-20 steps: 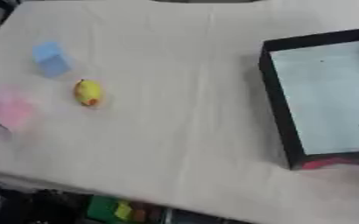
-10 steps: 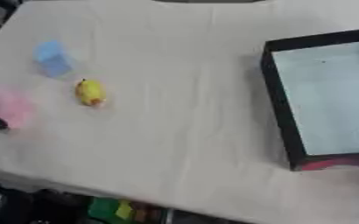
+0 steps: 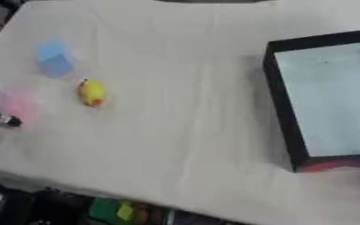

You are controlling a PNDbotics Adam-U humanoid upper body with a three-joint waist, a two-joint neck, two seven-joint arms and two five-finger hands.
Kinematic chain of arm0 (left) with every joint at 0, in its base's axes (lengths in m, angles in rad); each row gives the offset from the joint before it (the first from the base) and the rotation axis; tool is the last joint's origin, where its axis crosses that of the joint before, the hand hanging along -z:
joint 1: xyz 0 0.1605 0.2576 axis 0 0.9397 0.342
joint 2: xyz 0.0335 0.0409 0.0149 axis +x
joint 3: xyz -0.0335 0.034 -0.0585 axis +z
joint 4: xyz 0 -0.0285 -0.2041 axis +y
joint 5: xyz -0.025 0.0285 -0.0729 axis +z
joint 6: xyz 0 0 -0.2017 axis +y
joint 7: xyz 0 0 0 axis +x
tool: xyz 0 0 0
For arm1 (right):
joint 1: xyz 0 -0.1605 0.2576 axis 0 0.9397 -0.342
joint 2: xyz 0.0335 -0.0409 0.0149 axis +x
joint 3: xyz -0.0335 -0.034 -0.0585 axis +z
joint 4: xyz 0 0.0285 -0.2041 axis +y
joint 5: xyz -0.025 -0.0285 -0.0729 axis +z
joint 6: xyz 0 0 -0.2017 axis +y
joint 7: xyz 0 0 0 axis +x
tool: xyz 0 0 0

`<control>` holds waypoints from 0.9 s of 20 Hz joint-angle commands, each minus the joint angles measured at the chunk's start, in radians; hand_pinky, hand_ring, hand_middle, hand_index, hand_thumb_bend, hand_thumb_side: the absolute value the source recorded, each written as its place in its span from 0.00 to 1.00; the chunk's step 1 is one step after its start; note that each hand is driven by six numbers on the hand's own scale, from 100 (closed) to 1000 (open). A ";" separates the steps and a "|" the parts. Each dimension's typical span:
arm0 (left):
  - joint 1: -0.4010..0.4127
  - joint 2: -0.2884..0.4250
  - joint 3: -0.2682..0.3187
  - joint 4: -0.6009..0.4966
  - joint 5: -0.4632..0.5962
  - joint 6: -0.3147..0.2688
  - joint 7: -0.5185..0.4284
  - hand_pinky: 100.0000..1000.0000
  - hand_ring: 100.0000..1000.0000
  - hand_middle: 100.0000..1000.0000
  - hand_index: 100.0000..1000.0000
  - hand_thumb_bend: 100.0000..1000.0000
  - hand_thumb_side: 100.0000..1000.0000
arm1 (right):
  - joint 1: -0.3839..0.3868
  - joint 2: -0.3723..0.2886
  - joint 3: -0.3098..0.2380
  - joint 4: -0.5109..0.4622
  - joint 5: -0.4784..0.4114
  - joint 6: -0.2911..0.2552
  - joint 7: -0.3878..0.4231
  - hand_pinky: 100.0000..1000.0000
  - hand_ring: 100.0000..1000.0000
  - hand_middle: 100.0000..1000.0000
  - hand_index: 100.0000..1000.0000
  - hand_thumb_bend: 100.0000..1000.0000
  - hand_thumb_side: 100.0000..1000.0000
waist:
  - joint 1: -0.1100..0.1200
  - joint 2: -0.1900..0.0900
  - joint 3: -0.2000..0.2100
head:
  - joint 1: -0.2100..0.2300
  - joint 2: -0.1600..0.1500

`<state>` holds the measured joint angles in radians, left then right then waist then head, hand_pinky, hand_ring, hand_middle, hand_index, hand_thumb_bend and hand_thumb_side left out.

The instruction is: Pick up the objects with one hand, pass them to the other hand, and then place them into the box on the other side of the table.

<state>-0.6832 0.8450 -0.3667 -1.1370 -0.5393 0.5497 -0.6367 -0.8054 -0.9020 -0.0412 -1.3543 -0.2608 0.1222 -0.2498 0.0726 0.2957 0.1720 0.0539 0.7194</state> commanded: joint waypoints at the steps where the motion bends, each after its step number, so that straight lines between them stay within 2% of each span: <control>1: -0.011 0.034 0.009 -0.017 -0.003 0.017 0.003 0.91 0.88 0.77 0.61 0.49 0.15 | -0.013 -0.026 -0.013 -0.004 -0.002 0.001 -0.005 0.85 0.78 0.82 0.85 0.00 0.45 | 0.006 -0.035 0.003 | 0.003 0.002; 8: 0.002 0.057 0.009 -0.053 -0.009 0.022 -0.020 0.90 0.87 0.75 0.52 0.34 0.02 | -0.013 -0.024 -0.014 -0.002 -0.006 0.001 -0.010 0.85 0.78 0.82 0.85 0.00 0.45 | 0.006 -0.040 0.005 | 0.003 0.004; 12: 0.014 0.076 0.039 -0.111 0.006 0.029 -0.001 0.89 0.86 0.73 0.51 0.31 0.01 | -0.015 -0.027 -0.013 -0.010 -0.008 -0.002 -0.008 0.85 0.78 0.82 0.85 0.00 0.44 | 0.004 -0.043 0.007 | 0.002 0.002; 18: 0.024 0.108 0.100 -0.262 0.080 0.050 0.051 0.88 0.84 0.71 0.49 0.27 0.02 | -0.018 -0.026 -0.007 -0.028 -0.010 -0.005 -0.003 0.85 0.78 0.82 0.85 0.00 0.44 | -0.001 -0.043 0.011 | -0.012 0.000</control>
<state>-0.6505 0.8987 -0.2946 -1.3597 -0.4748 0.5860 -0.5881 -0.8049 -0.9017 -0.0411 -1.3624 -0.2672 0.1211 -0.2534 0.0725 0.2957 0.1807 0.0460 0.7195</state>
